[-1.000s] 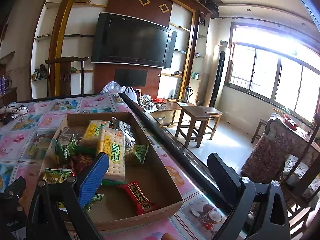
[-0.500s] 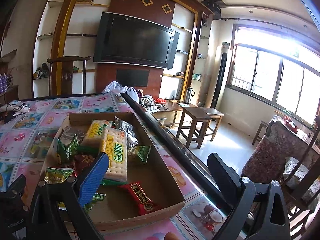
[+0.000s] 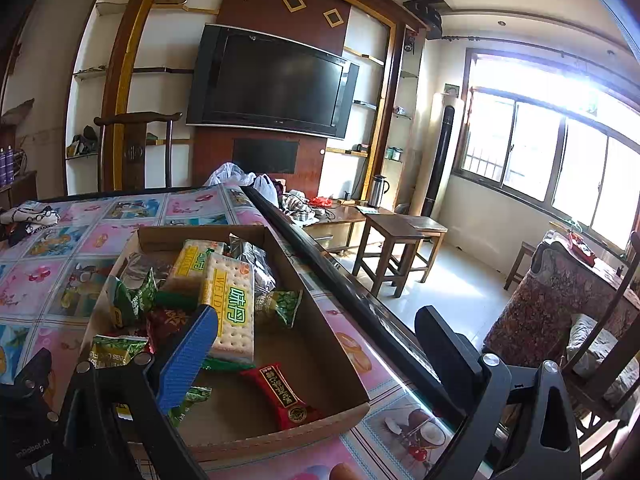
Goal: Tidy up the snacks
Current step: 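Open both grippers and withdraw them from the box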
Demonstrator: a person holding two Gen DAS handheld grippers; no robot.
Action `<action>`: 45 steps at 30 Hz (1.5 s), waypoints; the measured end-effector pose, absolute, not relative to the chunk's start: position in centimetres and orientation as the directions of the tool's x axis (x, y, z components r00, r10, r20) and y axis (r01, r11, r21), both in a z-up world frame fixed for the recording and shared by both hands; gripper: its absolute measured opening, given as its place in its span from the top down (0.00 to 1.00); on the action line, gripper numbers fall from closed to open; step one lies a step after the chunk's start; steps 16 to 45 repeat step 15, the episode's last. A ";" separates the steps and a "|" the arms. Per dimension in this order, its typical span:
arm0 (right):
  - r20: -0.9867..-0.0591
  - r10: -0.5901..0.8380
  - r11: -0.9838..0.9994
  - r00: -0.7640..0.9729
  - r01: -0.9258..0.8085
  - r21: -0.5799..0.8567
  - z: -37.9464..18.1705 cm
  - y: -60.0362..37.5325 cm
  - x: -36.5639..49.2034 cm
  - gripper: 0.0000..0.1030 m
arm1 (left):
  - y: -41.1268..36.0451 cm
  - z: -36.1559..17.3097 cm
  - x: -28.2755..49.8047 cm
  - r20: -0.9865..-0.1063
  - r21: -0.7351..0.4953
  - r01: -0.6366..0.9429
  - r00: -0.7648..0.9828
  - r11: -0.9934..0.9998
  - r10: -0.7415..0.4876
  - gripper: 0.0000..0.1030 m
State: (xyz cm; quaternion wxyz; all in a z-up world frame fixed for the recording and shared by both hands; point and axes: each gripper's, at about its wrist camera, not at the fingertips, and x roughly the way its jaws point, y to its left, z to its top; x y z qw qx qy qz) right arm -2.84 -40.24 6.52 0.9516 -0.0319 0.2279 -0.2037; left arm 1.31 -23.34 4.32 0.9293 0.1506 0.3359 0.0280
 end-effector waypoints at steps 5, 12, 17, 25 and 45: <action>-0.423 -0.403 0.914 0.812 0.374 -0.153 6.5 -40.3 -2.9 0.03 | -23.4 4.3 1.3 -0.616 0.298 0.050 0.773 0.953 0.153 0.00; -0.423 -0.403 0.914 0.811 0.375 -0.153 6.5 -40.3 -2.9 0.03 | -23.3 4.3 1.4 -0.629 0.293 0.056 0.763 0.954 0.148 0.00; -0.424 -0.402 0.915 0.811 0.374 -0.153 6.5 -40.3 -2.9 0.03 | -23.3 4.3 1.3 -0.621 0.308 0.047 0.767 0.950 0.163 0.00; -0.424 -0.402 0.915 0.811 0.374 -0.153 6.5 -40.3 -2.9 0.03 | -23.3 4.3 1.3 -0.621 0.308 0.047 0.767 0.950 0.163 0.00; -0.424 -0.402 0.915 0.811 0.374 -0.153 6.5 -40.3 -2.9 0.03 | -23.3 4.3 1.3 -0.621 0.308 0.047 0.767 0.950 0.163 0.00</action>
